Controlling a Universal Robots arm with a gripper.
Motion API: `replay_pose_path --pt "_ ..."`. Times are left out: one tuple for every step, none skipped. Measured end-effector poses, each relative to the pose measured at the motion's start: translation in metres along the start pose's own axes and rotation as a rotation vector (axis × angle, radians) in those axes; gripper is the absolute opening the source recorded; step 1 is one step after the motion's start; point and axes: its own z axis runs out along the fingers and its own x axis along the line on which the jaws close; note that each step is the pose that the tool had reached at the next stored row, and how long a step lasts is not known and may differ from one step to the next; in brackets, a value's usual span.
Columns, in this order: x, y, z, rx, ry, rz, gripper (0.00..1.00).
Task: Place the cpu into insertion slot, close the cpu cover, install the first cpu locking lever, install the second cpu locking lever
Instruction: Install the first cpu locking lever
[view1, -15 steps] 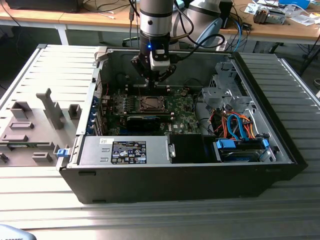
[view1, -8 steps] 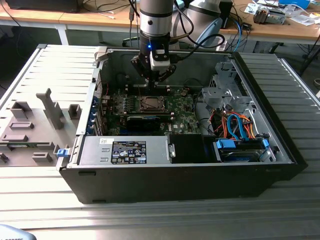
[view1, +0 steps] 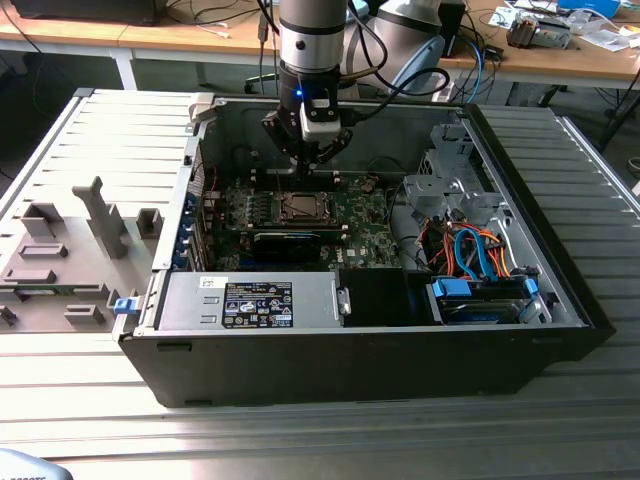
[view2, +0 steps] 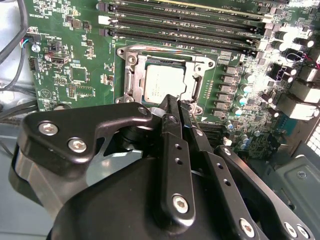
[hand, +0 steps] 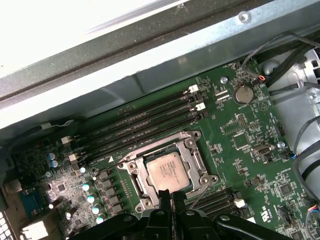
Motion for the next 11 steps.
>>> replay_pose_path --pt "0.0 0.0 0.0 0.0 0.0 -0.001 0.16" --pt "0.0 0.0 0.0 0.0 -0.0001 -0.001 0.16" --pt "0.0 0.0 0.0 0.0 -0.0001 -0.002 0.16" --pt "0.0 0.0 0.0 -0.0001 -0.0001 -0.002 0.16" --pt "0.0 0.0 0.0 -0.0001 -0.0001 -0.003 0.16" --pt "0.0 0.0 0.0 -0.0001 -0.0001 -0.004 0.16" --pt "0.0 0.0 0.0 -0.0001 -0.0002 -0.005 0.16" --pt "0.0 0.0 0.0 -0.0001 -0.0002 -0.007 0.16" --pt "0.0 0.0 0.0 -0.0001 -0.0002 -0.008 0.16" --pt "0.0 0.0 0.0 -0.0001 -0.0002 -0.008 0.16" --pt "0.0 0.0 0.0001 -0.0002 -0.0003 -0.009 0.16"
